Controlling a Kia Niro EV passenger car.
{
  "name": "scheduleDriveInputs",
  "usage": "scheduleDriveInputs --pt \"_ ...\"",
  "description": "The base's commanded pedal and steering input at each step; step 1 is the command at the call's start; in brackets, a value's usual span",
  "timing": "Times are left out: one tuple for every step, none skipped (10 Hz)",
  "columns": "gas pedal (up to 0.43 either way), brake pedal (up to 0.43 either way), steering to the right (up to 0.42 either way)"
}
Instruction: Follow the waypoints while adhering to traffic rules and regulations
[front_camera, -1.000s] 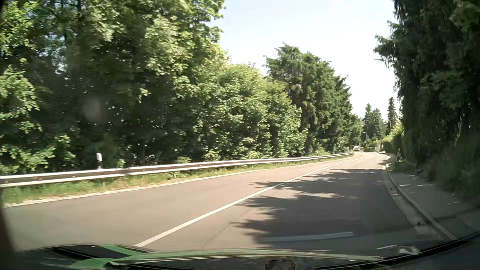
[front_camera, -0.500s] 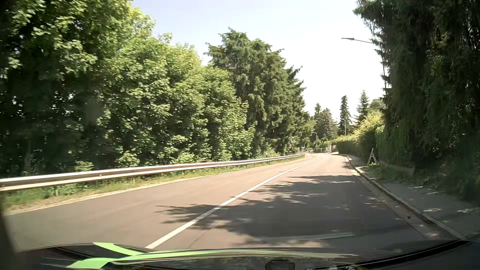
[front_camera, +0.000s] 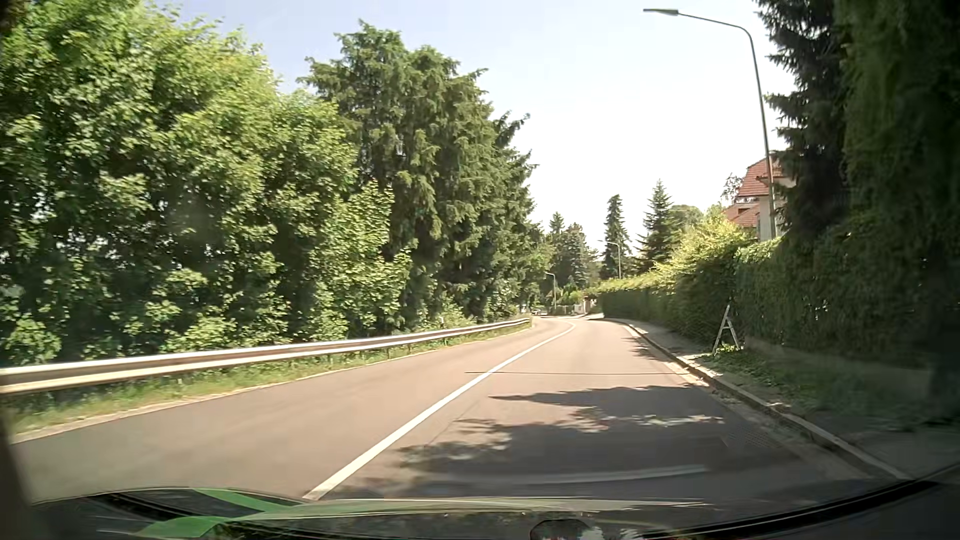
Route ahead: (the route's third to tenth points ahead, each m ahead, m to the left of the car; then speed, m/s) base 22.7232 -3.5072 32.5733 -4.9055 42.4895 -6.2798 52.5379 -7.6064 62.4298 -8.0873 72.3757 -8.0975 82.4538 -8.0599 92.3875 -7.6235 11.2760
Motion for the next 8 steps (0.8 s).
scheduleDriveInputs --pt "0.209 0.000 0.082" --pt "0.209 0.000 0.070" --pt "0.209 0.000 0.057" --pt "0.209 0.000 0.049" --pt "0.209 0.000 0.044" --pt "0.209 0.000 0.042" --pt "0.197 0.000 0.041" --pt "0.150 0.000 0.035"
